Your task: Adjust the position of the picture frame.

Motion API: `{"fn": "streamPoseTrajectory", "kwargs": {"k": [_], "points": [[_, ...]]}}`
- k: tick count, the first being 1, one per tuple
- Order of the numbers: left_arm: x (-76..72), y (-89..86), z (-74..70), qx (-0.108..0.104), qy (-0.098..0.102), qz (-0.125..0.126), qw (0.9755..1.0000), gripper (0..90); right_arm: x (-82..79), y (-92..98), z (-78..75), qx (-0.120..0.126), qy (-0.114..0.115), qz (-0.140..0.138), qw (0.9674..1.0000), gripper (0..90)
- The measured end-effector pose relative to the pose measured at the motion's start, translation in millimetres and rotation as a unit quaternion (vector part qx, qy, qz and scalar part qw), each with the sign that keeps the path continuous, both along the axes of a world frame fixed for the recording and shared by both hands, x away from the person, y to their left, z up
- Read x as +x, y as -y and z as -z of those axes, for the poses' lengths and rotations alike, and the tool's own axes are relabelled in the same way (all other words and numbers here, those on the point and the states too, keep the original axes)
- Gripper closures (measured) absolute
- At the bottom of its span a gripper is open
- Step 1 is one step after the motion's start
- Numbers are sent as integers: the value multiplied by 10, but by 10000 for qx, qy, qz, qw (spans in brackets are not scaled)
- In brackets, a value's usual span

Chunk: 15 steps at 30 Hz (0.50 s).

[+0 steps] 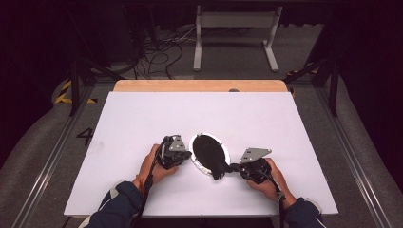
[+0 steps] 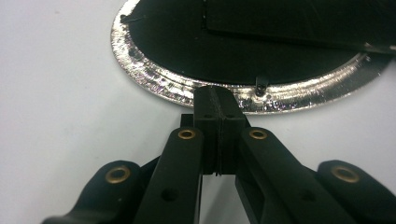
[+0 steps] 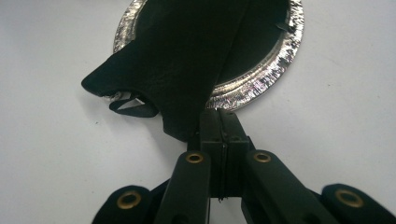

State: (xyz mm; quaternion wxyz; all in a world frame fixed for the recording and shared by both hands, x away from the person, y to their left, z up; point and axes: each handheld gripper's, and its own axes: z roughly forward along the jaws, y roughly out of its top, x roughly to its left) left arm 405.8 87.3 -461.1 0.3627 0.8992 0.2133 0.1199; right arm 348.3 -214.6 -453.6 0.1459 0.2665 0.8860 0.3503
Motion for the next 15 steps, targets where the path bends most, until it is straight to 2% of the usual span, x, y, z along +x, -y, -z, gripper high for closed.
{"fn": "streamPoseTrajectory", "kwargs": {"k": [5,10,13,15], "points": [[76,56,2,-2,42,-64,10000,899,-42,-80,2,-79,65,-1,9999,900],[66,88,-16,128,77,-86,9999,899,-50,-100,2,-105,54,48,9999,900],[16,62,-35,81,-50,22,10000,891,-54,-106,1,-134,78,41,9999,900],[-45,34,-53,66,-115,204,9997,882,-57,-103,2,-133,88,33,9999,900]]}}
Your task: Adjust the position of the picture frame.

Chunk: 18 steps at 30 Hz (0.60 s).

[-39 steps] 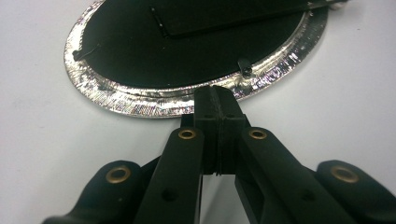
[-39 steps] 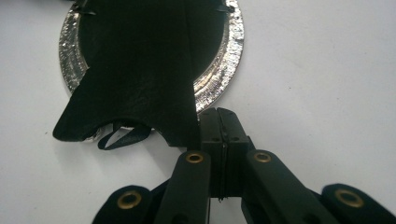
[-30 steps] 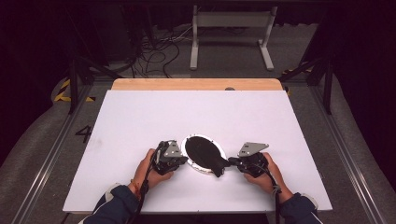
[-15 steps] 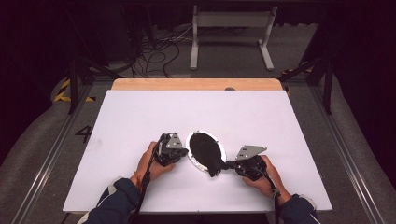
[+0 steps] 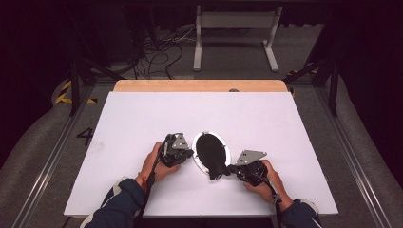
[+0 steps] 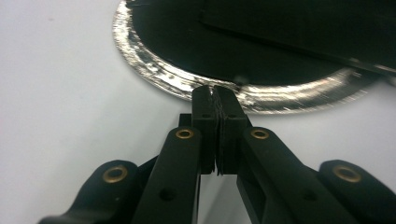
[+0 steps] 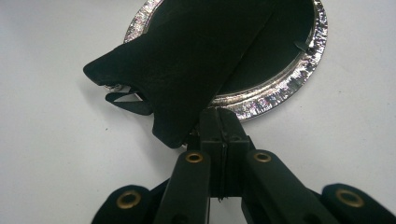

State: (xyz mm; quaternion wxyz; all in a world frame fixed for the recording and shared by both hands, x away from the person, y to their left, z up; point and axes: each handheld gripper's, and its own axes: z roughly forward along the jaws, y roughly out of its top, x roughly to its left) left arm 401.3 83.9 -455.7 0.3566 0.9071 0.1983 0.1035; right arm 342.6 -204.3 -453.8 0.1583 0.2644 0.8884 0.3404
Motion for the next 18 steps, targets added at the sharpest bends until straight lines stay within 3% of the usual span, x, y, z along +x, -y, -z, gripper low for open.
{"fn": "streamPoseTrajectory", "kwargs": {"k": [2,4,6,18], "points": [[-64,-11,-6,-45,-73,122,9999,877,3,6,3,38,-20,-6,10000,900],[-141,6,-2,58,-84,315,9995,873,7,12,4,62,-35,-11,10000,900],[-177,42,12,142,-12,355,9993,865,5,10,2,55,-39,-8,10000,900],[-118,113,33,16,76,179,9998,838,-43,14,0,102,-109,-28,9999,900]]}}
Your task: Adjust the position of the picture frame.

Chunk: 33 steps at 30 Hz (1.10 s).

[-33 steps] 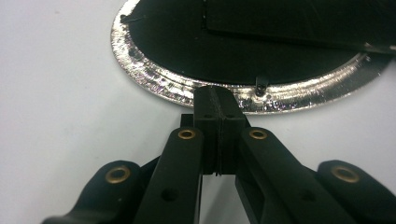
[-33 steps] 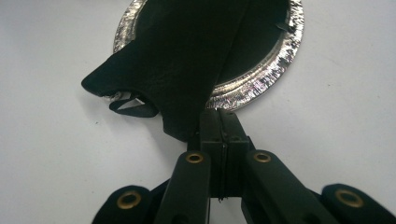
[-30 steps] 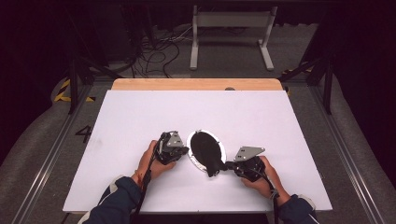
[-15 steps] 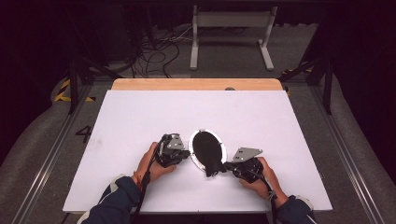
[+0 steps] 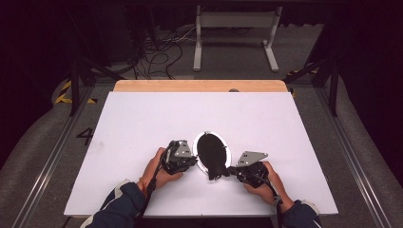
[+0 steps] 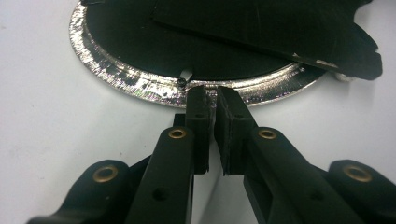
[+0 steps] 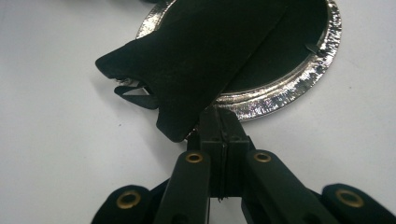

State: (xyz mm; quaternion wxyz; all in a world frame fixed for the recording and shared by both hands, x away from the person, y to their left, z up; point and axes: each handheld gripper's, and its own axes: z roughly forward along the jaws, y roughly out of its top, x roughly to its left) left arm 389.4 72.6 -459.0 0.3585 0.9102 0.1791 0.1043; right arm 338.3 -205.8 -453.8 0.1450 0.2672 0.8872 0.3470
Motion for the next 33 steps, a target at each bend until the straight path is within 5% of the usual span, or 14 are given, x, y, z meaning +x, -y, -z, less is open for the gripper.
{"fn": "streamPoseTrajectory", "kwargs": {"k": [15,33], "points": [[122,51,20,-69,81,-175,9998,876,-25,-80,10,-22,74,31,10000,900],[95,29,-1,-241,121,-225,9994,865,-10,-69,26,36,132,-99,9999,882]]}}
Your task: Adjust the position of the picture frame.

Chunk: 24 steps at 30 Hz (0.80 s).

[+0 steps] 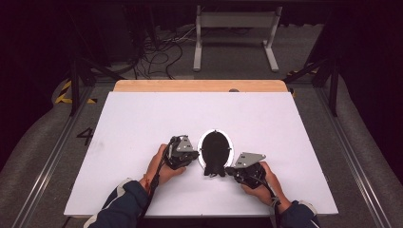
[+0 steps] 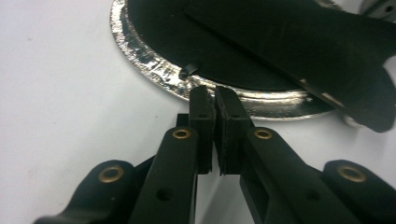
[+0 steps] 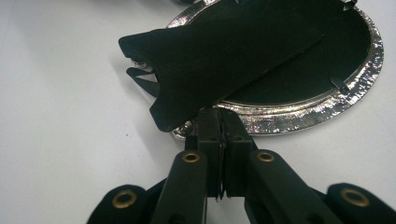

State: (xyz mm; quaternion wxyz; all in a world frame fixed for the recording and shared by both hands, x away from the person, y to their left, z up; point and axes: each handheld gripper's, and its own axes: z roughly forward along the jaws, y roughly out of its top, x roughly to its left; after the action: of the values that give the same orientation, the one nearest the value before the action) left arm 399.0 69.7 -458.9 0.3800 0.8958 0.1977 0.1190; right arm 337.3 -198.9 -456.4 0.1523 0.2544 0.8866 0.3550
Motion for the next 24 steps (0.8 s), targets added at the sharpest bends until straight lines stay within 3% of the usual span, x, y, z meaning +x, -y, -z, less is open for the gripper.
{"fn": "streamPoseTrajectory", "kwargs": {"k": [3,8,11,14,18,19,22,24], "points": [[-53,-59,-55,-204,73,-3,9998,862,10,15,0,29,-23,-33,10000,865],[-179,-222,-161,-215,354,97,9991,788,25,51,-12,93,-159,-26,9998,823],[-228,-358,-213,-372,498,53,9981,653,34,80,-25,108,-227,-20,9997,803],[-268,-516,-256,-572,529,-18,9970,577,31,107,-62,184,-248,-5,9995,775],[-385,-691,-261,-425,841,-73,9955,412,-4,137,-99,227,-268,9,9994,687],[-434,-736,-243,-353,913,-189,9950,382,-20,153,-103,242,-295,11,9993,665],[-534,-862,-182,-229,972,-336,9944,279,-55,194,-114,306,-336,70,9989,612],[-585,-950,-133,-242,877,-427,9949,233,-73,207,-124,338,-330,82,9989,596]]}}
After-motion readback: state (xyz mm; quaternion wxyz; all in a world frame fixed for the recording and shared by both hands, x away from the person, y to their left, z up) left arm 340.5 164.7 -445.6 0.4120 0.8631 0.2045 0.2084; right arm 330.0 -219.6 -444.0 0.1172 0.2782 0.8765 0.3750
